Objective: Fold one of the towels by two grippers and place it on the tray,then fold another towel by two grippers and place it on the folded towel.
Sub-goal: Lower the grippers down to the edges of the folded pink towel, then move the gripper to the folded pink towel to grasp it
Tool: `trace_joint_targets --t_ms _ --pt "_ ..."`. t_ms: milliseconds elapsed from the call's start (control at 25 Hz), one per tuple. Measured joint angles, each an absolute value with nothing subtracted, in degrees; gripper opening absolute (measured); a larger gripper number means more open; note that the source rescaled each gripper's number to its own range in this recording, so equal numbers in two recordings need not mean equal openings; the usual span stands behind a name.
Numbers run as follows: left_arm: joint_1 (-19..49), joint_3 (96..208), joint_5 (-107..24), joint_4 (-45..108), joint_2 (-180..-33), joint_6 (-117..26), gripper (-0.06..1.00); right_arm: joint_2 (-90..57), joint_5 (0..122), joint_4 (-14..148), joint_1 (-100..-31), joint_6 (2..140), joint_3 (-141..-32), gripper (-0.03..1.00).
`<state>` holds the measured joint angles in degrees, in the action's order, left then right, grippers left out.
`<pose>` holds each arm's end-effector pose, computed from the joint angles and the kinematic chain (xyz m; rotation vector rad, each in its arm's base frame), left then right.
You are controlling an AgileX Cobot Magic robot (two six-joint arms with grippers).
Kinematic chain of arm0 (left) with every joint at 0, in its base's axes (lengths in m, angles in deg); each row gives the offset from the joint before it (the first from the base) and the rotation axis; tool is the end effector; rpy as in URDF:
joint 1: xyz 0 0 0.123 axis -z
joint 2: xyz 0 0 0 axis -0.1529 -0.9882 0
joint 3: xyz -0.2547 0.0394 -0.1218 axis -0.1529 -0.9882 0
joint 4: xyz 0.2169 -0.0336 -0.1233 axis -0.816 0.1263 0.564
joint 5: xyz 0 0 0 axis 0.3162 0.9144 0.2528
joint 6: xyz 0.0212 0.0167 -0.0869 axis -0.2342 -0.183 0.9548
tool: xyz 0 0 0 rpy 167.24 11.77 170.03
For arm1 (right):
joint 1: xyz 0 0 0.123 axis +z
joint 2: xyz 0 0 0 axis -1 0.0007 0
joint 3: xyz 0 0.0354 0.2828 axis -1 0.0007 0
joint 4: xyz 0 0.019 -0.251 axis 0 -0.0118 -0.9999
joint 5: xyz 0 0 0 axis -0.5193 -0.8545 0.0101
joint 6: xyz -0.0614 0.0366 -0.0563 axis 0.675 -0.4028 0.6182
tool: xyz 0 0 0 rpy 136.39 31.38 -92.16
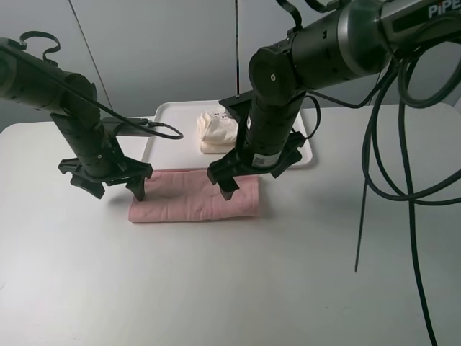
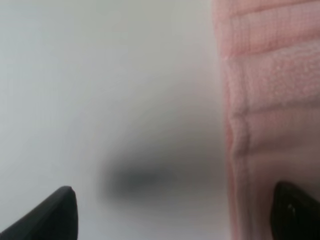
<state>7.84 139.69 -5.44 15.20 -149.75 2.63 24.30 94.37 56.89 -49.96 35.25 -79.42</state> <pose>0.3507 -0.1021 0.1078 0.1143 3.0303 0.0033 0.2959 0.2458 0.1493 -0.7287 2.8456 0.1074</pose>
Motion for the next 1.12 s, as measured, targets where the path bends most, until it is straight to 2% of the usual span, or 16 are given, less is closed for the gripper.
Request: trace_joint_targets --t_ms 600,880,1000,1120 --pt "7.8 140.9 -3.4 13.3 -152.7 5.1 1.00 24.3 94.8 56.4 -50.0 34.8 -79.4 1.00" --pt "7.8 141.0 -1.0 13.5 -152.7 4.7 1.00 24.3 95.2 56.0 -52.2 33.0 -79.4 1.00" --pt "7.8 141.0 0.6 13.7 -152.7 4.5 0.96 24.3 95.3 56.4 -53.7 33.0 -79.4 1.00" --pt "7.8 140.0 0.9 14.1 -152.3 4.5 0.86 24.3 95.3 58.4 -55.6 33.7 -79.4 1.00"
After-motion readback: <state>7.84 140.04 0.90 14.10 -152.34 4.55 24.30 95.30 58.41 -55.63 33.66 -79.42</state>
